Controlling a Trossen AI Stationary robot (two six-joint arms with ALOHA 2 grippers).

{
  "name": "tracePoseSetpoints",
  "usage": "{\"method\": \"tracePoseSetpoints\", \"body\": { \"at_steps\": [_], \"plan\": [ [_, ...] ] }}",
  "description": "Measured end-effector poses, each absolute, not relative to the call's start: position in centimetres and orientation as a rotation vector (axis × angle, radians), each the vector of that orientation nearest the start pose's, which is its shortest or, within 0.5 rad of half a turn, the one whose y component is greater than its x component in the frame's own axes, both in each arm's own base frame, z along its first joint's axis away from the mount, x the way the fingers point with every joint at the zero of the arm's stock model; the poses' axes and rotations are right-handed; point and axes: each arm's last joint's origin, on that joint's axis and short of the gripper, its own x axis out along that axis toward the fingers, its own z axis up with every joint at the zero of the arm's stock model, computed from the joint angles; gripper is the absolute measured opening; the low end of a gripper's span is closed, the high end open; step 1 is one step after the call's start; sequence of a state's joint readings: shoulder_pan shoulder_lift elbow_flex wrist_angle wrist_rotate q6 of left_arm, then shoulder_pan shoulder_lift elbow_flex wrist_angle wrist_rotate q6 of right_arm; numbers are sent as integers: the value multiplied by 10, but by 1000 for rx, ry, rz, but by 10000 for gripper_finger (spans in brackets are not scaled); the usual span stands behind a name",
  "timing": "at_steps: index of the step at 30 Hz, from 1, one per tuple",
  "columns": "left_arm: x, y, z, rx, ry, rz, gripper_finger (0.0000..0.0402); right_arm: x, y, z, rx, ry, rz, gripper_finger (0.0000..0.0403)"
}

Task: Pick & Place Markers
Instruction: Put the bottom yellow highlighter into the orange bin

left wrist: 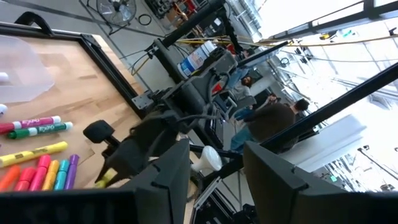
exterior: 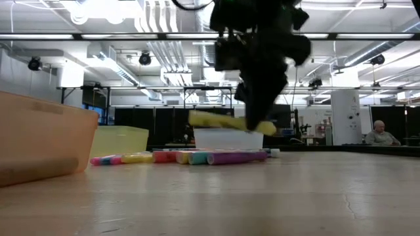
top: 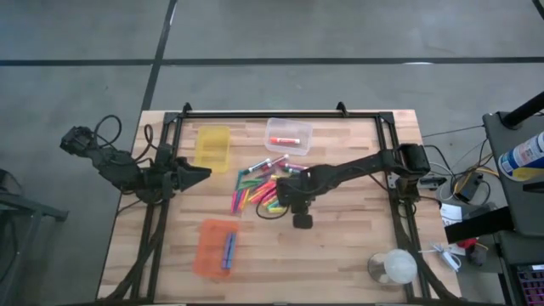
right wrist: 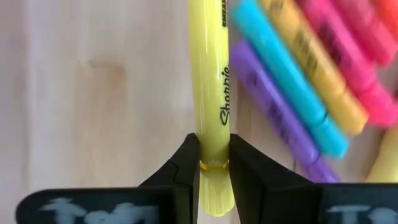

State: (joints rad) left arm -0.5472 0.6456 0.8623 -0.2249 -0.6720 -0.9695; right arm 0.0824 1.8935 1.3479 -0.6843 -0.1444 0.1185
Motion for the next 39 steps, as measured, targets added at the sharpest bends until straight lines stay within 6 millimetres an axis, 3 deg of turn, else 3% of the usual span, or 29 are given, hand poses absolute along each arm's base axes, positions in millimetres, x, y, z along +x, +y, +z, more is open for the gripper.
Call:
{"method": "tracePoseSetpoints", "body": {
  "at_steps": [6, 11, 22, 29, 39],
  "plan": [
    [117, -50, 373, -937, -53, 120, 144, 394, 37, 229, 181, 1126, 110, 58],
    [119, -51, 372, -757, -42, 138, 144, 410, 38, 276, 234, 978, 99, 59],
    [130, -56, 367, -643, -21, 206, 144, 426, 30, 372, 394, 587, 51, 61],
    [139, -61, 375, -643, -104, 212, 144, 426, 28, 396, 445, 499, 20, 61],
    [147, -61, 380, -603, -172, 268, 144, 431, 29, 405, 482, 386, 39, 61]
  ]
}}
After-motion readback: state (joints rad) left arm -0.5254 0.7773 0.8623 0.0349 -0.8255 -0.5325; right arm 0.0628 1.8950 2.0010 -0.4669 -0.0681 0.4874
